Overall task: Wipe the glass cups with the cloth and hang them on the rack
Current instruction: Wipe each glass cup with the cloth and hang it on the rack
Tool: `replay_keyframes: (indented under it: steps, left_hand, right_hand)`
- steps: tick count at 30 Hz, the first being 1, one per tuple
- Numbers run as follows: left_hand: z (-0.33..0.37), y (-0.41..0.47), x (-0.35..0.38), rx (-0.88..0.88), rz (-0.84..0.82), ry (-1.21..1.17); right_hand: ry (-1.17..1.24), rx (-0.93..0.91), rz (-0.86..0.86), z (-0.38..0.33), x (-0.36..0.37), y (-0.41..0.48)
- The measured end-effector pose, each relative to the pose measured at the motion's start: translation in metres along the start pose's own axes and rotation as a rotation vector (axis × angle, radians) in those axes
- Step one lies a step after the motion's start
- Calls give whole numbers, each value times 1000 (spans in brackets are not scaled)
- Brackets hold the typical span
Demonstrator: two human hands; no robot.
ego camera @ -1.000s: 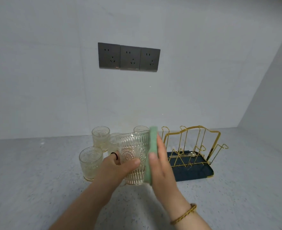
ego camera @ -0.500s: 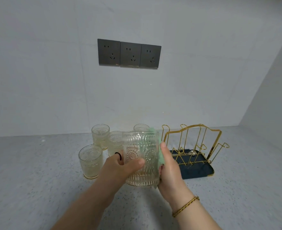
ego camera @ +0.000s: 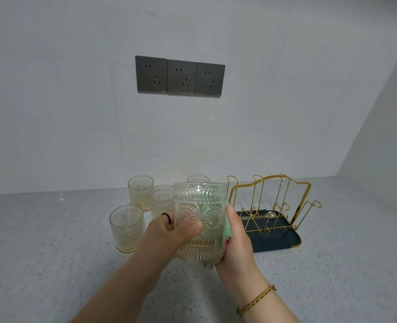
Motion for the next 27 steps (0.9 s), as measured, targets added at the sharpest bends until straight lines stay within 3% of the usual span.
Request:
replay_keyframes:
  steps: [4, 8, 13, 18, 21, 24, 27]
  left_hand:
    - [9, 4, -1, 87, 50, 2]
    - [9, 8, -12, 176, 168, -31]
    - [5, -4, 9, 140, 82, -102]
    - [0, -4, 7, 65, 25, -196]
    - [0, -3, 5, 34, 47, -195]
    - [-3, -1, 4, 7, 7, -199]
    - [-6, 0, 5, -42, 30, -245]
  right_hand:
    - [29, -107, 116, -3, -14, -1]
    - [-272, -346, 189, -33, -18, -3]
    - [-623, -458, 230, -27, -7, -6]
    - [-725, -555, 216, -26, 7, -14]
    - [-686, -487, 135, -27, 7, -8]
    - [-471, -245, 34, -22, -3, 3]
    - [-398, -131, 47, -13, -9, 6]
Point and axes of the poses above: each hand's wrist, its own y-axis towards the middle knuckle, its own x-axis out of the palm, z = x × y, the point moved 9 cm from there along y, towards the middle knuckle, and after that the axes turned 2 degrees about z, right-handed, at the moved point
